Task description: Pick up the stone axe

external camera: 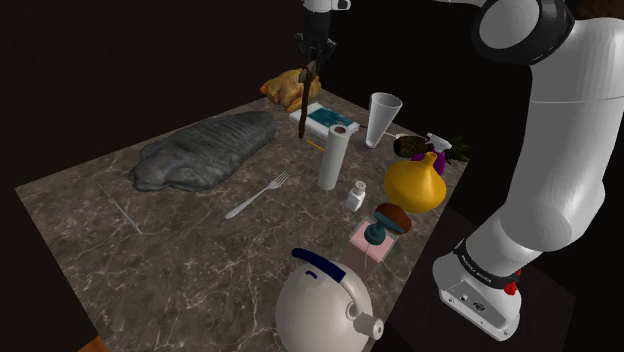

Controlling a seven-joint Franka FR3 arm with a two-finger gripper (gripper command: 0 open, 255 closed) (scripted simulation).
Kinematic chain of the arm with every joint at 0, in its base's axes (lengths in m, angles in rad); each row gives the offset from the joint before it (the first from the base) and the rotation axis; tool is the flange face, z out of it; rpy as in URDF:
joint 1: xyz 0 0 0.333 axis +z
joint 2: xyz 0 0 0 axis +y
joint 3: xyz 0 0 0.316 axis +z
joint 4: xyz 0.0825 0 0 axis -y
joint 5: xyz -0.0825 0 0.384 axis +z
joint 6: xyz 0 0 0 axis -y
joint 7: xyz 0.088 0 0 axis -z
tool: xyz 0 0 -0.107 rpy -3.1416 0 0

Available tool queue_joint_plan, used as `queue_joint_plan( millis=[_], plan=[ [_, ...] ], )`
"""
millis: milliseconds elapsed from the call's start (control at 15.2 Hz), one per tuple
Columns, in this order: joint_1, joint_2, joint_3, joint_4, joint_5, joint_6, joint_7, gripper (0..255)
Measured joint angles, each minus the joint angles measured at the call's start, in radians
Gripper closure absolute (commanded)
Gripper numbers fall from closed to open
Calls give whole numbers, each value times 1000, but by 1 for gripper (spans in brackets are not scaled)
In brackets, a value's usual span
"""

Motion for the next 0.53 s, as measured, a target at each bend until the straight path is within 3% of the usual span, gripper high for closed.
queue_joint_plan(
  millis=[528],
  plan=[
    [4,5,0,48,0,-44,-4,255]
  ],
)
